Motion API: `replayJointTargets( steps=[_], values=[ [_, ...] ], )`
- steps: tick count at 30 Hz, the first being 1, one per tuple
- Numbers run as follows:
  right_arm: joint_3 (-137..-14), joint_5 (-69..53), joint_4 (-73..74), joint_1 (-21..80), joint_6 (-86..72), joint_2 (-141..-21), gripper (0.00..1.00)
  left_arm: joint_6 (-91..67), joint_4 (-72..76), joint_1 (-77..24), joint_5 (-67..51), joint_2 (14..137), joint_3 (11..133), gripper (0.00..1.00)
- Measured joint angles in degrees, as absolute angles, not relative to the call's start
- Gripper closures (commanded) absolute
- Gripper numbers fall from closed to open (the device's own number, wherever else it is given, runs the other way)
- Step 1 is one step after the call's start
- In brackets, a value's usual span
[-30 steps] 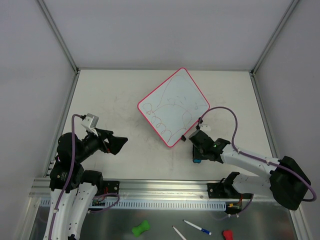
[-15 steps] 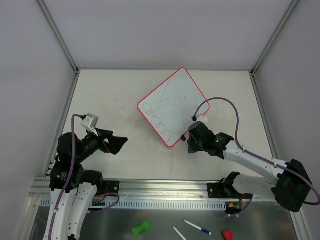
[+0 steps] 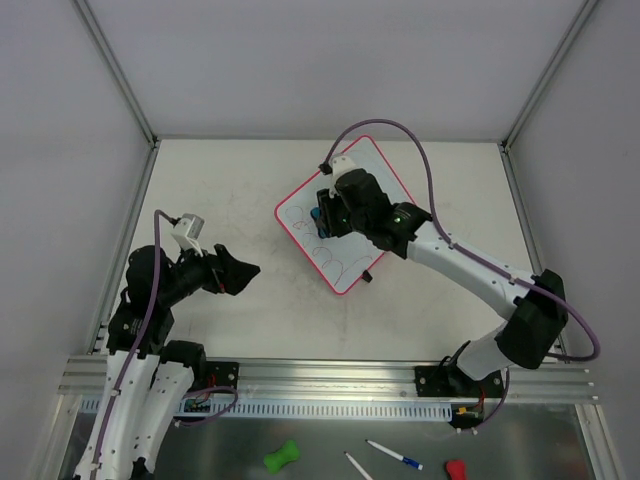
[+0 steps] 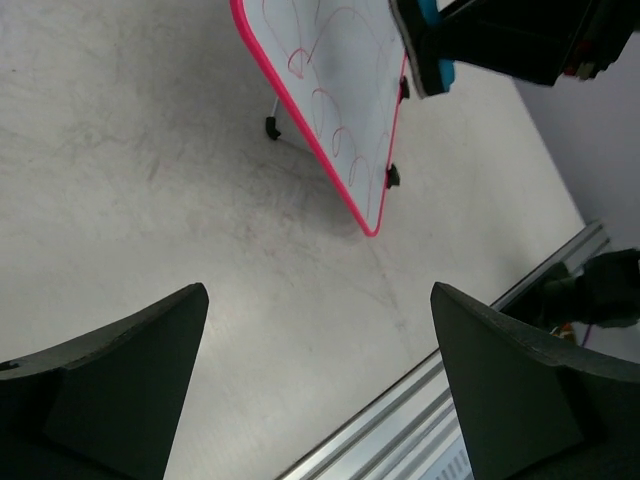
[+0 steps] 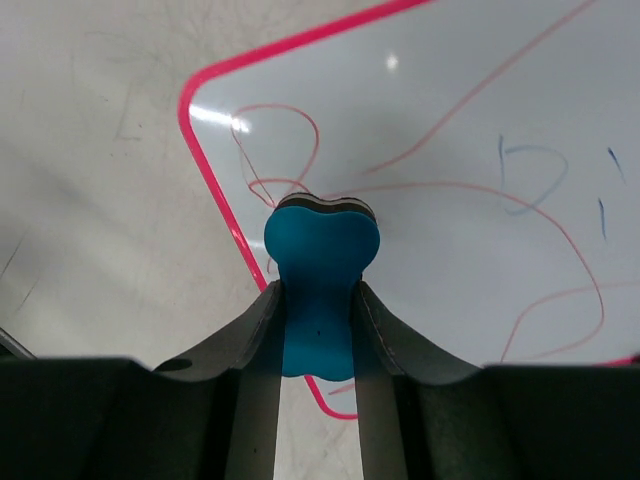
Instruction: Erase the whiteboard
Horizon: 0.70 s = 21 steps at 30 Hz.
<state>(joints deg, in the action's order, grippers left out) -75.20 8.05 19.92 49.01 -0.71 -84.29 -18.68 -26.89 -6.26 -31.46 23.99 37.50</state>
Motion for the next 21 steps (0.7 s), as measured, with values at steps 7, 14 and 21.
replayJointTargets(
  steps=[7,14,21],
  values=[
    [-81.5,3.9,18.5,49.0,4.2,-91.9,1.00,-31.2,-7.0,-5.9,-34.5,34.1,28.9,0.03],
    [-82.4,2.3,16.5,49.1,9.5,-92.7,1.00,-47.3,25.4,-5.1,-35.9,51.3,19.1,0.12],
    [-82.3,-0.8,11.8,49.1,12.6,-93.1,1.00,-53.7,45.3,-5.1,-35.3,60.1,18.7,0.24]
  ],
)
